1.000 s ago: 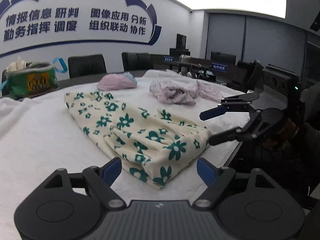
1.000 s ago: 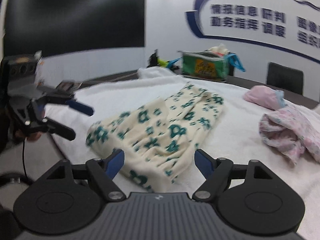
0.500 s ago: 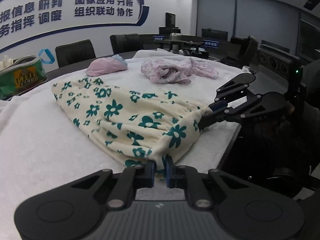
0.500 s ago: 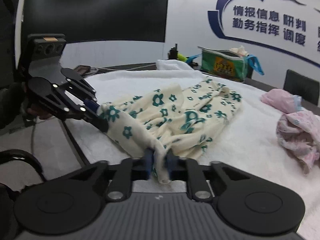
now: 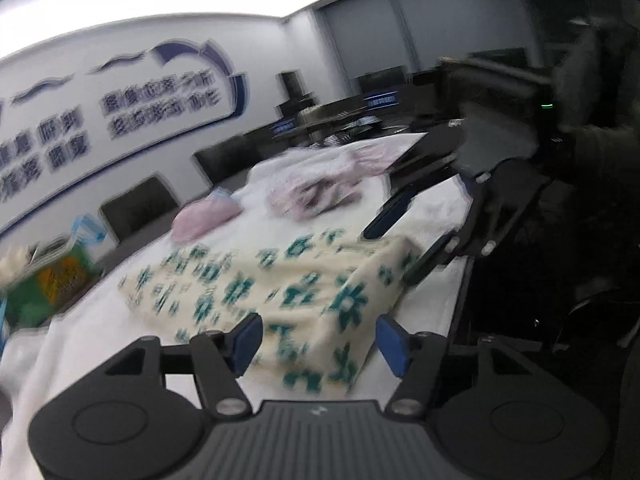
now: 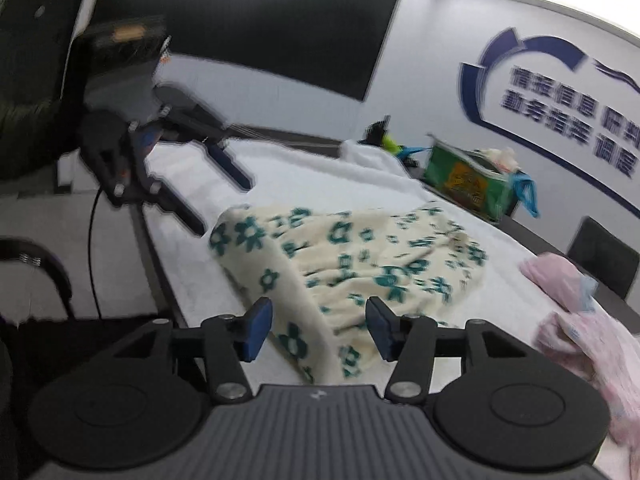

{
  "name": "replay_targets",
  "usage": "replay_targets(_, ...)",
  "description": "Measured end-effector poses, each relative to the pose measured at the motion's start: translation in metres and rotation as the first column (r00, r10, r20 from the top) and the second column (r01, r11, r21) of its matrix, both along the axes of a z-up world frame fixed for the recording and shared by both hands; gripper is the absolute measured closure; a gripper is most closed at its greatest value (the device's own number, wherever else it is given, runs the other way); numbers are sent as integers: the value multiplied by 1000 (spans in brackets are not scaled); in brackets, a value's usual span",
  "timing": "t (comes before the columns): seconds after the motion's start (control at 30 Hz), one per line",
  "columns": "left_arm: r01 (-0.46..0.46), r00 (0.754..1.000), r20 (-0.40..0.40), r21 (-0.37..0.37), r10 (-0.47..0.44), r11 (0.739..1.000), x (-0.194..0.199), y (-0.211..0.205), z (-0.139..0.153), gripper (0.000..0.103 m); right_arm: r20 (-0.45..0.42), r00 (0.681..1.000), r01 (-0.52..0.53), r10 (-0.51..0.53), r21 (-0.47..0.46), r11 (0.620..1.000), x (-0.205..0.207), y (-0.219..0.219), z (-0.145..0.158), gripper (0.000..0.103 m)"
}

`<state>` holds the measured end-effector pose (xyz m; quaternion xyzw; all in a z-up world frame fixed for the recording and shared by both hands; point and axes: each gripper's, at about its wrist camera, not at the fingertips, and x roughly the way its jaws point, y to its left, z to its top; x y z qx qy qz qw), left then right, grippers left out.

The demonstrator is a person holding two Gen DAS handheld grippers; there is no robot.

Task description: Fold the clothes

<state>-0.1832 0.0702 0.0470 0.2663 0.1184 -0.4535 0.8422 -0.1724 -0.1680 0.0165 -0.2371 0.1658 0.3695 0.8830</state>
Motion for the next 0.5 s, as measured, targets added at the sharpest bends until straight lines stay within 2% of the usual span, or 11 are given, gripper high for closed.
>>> replay_targets(0.07, 41, 999, -15, 55, -41, 998, 6, -14, -6, 40, -18, 999, -35, 35, -32, 999, 8, 8, -6, 52)
replay_targets(0.17, 70, 997, -34, 112, -66, 991, 15, -28, -16, 40, -83, 995, -65, 61, -43, 997, 21, 13, -9, 74)
replay_targets(0.27, 64, 997, -52, 117, -58, 991, 27, -30, -22, 37, -160, 984, -68, 73, 37, 997, 33, 5, -1, 83)
replay_targets(0.43, 24, 999, -44, 129, -18, 991, 39, -38, -22, 36, -268, 955, -71, 124, 201, 977, 57, -16, 11, 84)
replay_targets(0.47, 15, 998, -62, 121, -8, 993, 44, -39, -21, 37, -298, 945, -65, 137, 239, 969, 64, -21, 13, 84)
replay_targets(0.5, 4, 997, -82, 111, 5, 994, 49, -38, -19, 47, -330, 932, -56, 150, 277, 959, 71, -26, 15, 84)
